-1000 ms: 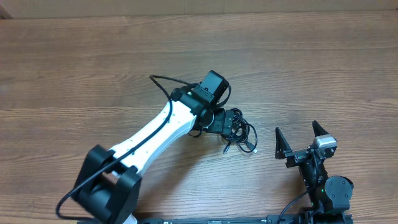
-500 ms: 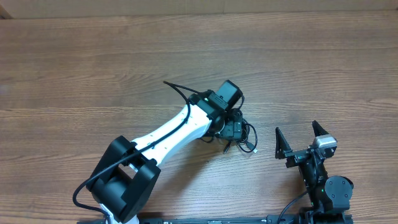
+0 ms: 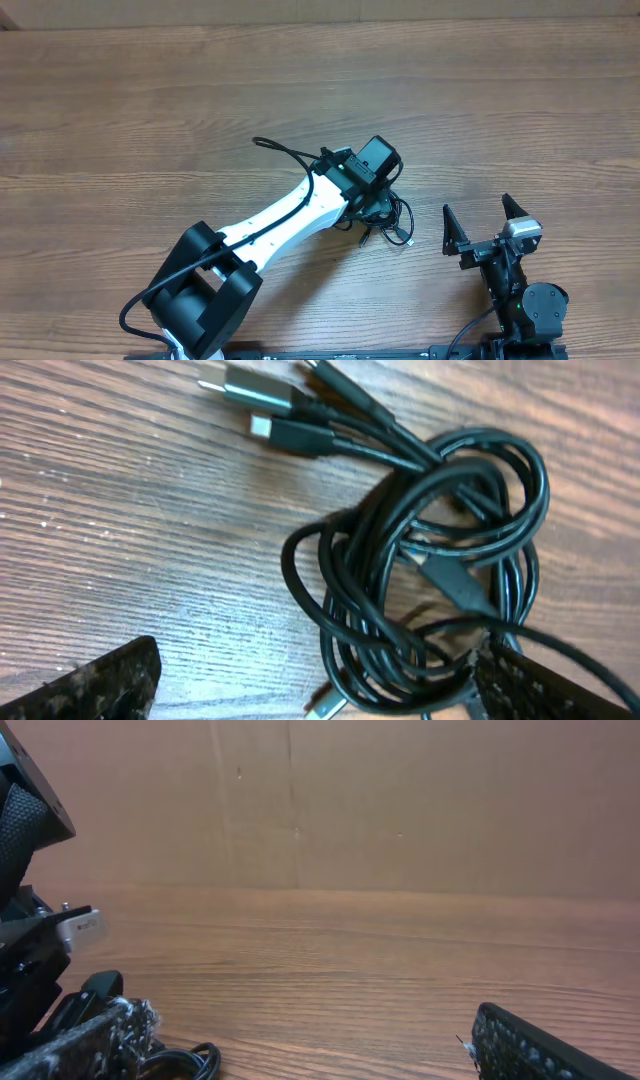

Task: Untangle cables
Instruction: 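Lower the left gripper and grasp the black cable bundle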

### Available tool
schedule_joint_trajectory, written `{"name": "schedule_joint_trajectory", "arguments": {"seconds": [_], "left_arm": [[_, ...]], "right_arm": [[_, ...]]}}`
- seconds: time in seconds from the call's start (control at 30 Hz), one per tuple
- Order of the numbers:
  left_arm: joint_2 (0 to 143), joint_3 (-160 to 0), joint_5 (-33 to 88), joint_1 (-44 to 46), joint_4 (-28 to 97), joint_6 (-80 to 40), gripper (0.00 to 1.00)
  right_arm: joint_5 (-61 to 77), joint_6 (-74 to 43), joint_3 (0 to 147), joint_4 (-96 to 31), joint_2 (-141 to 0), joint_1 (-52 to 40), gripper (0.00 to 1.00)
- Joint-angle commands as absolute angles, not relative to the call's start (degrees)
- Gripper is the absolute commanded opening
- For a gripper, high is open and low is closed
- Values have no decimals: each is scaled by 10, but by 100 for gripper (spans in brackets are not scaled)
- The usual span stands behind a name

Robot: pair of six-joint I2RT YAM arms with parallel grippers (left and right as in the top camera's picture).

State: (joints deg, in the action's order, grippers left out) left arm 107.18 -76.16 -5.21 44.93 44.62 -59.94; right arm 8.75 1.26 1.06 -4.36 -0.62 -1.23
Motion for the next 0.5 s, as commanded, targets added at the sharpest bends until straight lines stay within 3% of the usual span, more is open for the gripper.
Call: {"name": "schedule_joint_trajectory", "arguments": {"seconds": [0.0, 0.47], "left_arm": [[1084, -771, -81, 454, 445, -630, 100], [1151, -768, -74, 456, 411, -630, 100]], "right_arm": [[88, 9, 5, -41, -2, -16, 100], [88, 9, 5, -41, -2, -16, 100]]}}
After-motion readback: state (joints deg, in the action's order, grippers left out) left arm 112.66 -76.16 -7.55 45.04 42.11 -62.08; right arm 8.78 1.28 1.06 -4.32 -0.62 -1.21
